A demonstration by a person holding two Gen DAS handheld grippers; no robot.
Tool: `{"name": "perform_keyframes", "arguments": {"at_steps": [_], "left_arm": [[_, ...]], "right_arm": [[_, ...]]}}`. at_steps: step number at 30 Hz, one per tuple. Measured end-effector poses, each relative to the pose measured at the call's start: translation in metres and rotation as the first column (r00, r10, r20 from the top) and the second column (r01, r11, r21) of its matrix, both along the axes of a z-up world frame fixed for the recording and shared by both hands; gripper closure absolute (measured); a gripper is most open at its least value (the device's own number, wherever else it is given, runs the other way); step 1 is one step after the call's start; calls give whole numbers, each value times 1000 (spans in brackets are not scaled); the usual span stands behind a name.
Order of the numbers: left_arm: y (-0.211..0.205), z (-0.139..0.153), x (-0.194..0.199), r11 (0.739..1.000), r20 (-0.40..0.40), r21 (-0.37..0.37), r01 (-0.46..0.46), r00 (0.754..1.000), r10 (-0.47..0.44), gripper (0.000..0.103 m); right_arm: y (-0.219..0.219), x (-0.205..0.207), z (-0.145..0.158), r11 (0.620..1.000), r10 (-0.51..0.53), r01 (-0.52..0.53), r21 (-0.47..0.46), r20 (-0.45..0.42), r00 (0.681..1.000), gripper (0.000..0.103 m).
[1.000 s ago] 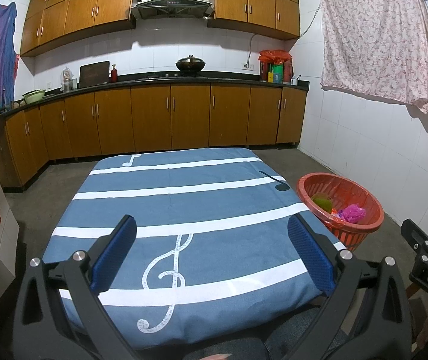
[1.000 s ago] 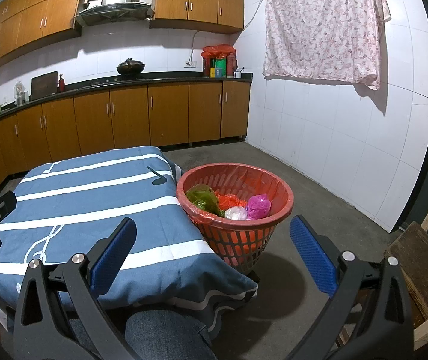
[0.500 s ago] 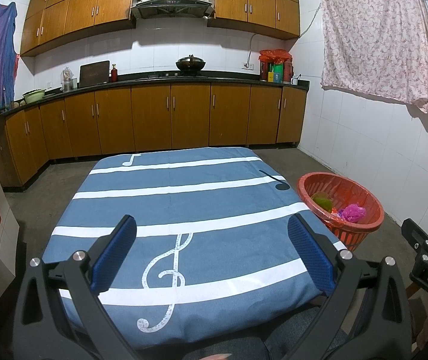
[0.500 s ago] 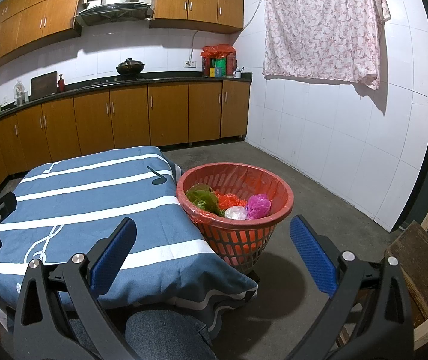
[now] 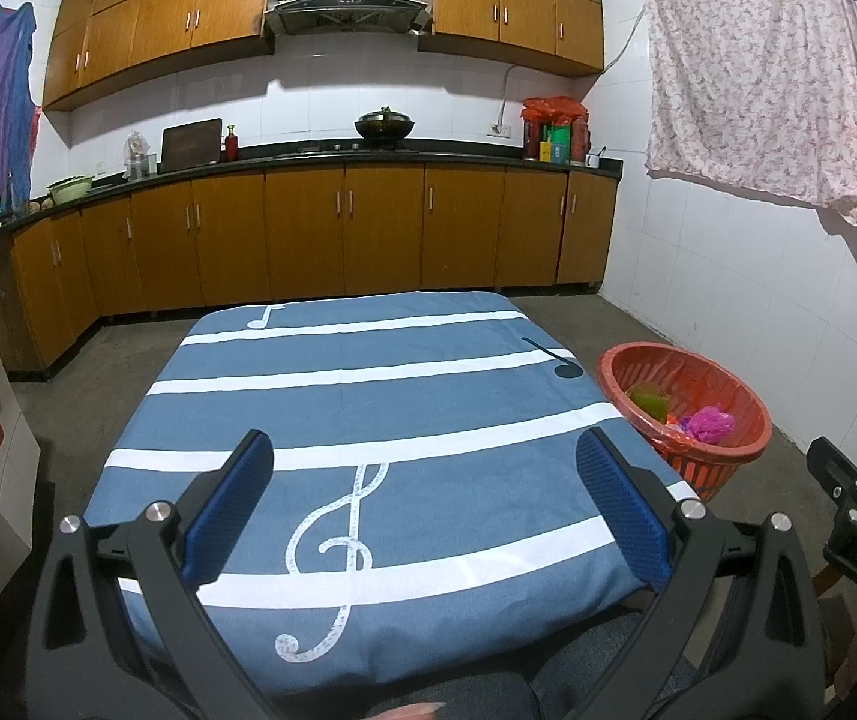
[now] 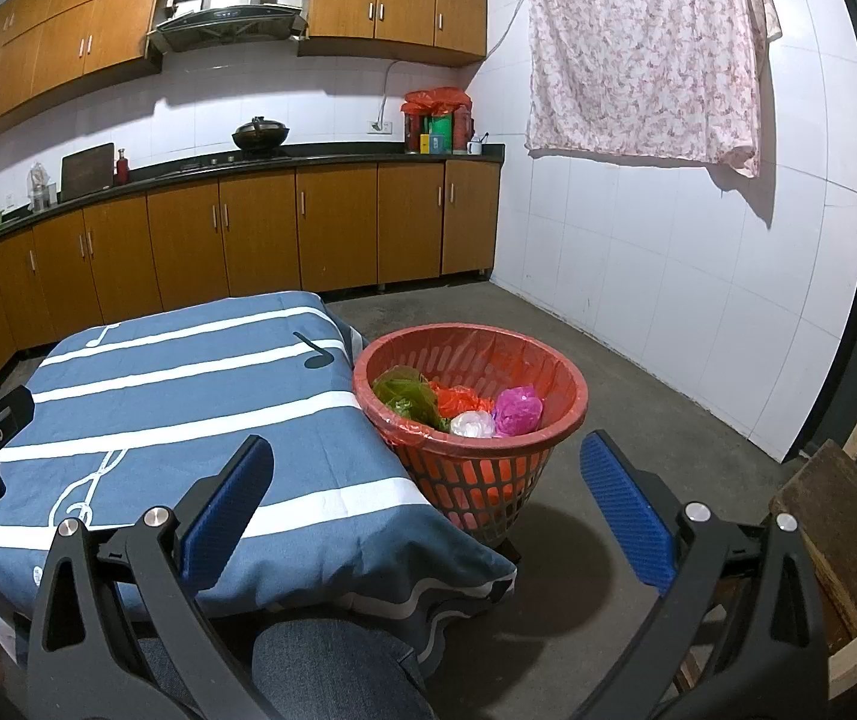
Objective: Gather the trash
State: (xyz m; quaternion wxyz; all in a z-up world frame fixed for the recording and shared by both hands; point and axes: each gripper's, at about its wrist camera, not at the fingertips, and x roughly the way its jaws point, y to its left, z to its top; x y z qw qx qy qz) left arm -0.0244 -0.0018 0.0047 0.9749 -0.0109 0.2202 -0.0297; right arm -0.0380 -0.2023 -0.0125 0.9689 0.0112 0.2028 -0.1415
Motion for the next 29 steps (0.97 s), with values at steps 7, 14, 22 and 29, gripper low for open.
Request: {"name": "perform_keyframes", "arguments": {"at_steps": [7, 14, 22, 29], "left_arm": [[-2, 1, 3, 1000, -1, 6, 3, 1000, -3, 4], [-3, 1, 0, 1000, -7, 2, 3, 1000, -3, 4], [-5, 0, -2, 1000, -6, 6, -3, 1000, 3, 4], [-4, 3, 1, 1000, -12, -2, -3, 1000, 3, 4]], "right_arm": [[2, -2, -3, 1000, -2, 2, 4, -3, 1000, 2], [1, -2, -2, 1000, -1, 1, 4, -4, 1000, 2], [1, -3, -2, 1000, -2, 2, 5, -5, 1000, 2], [1, -4, -4, 1000, -2, 2, 6, -6, 1000, 2]]}}
